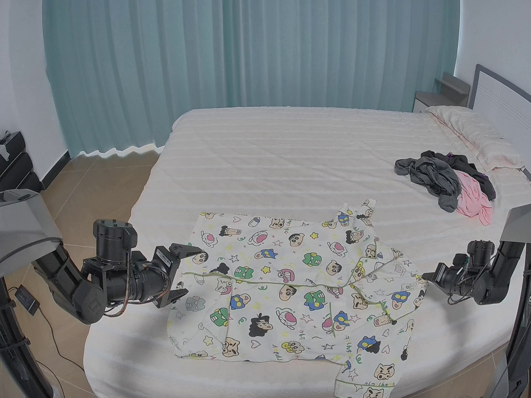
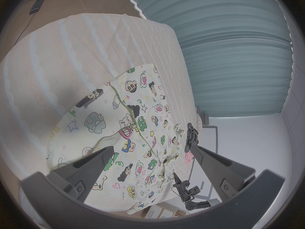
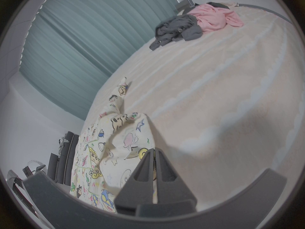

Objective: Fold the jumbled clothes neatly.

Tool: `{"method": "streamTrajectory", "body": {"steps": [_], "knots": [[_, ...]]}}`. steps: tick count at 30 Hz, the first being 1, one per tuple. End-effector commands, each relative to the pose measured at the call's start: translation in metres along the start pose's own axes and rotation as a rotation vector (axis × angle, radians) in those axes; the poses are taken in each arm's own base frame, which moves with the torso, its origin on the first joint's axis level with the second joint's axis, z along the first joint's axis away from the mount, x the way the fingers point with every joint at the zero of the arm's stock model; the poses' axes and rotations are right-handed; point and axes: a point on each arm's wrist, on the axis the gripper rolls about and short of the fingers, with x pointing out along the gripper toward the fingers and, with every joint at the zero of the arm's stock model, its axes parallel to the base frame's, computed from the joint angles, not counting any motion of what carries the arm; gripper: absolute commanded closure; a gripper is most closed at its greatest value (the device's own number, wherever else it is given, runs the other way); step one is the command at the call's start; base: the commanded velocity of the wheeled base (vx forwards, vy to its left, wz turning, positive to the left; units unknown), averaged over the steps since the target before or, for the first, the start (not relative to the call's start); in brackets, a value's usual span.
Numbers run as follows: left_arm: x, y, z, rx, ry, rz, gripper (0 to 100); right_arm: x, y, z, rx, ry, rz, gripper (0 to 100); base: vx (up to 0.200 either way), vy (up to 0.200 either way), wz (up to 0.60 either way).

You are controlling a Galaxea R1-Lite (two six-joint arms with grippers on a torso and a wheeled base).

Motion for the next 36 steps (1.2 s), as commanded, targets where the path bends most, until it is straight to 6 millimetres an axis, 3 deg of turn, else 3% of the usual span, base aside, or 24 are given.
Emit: {"method": "streamTrajectory", "body": {"steps": [1,4,5,12,19,34,35,36], "knots": [[0.0,0.0,0.0,-0.001,0.001,0.001,0,-0.011,0.004,0.018,-0.023,-0.019,-0.013,100,0.0,0.0,0.0],[0.0,0.001,0.0,-0.002,0.001,0.003,0,-0.011,0.003,0.018,-0.031,0.001,-0.019,100,0.0,0.0,0.0],[0.0,0.001,0.0,-0.002,0.002,0.004,0,-0.01,0.003,0.018,-0.031,0.0,-0.018,0,0.0,0.0,0.0],[0.0,0.001,-0.001,-0.002,0.003,0.004,0,-0.004,0.01,0.025,-0.064,-0.01,0.113,0,0.0,0.0,0.0],[-0.001,0.001,-0.001,-0.002,0.002,-0.001,0,0.036,0.008,0.029,-0.099,0.003,0.16,0,0.0,0.0,0.0],[0.0,0.002,-0.001,-0.002,0.003,-0.001,0,0.049,0.004,0.021,-0.147,0.058,0.212,0,0.0,0.0,0.0],[0.0,0.002,-0.001,-0.002,0.003,-0.001,0,0.051,0.004,0.021,-0.148,0.058,0.213,100,0.0,0.0,0.0],[0.0,0.002,-0.001,-0.003,0.004,0.0,0,0.051,0.004,0.023,-0.151,0.053,0.215,100,0.0,0.0,0.0]]}}
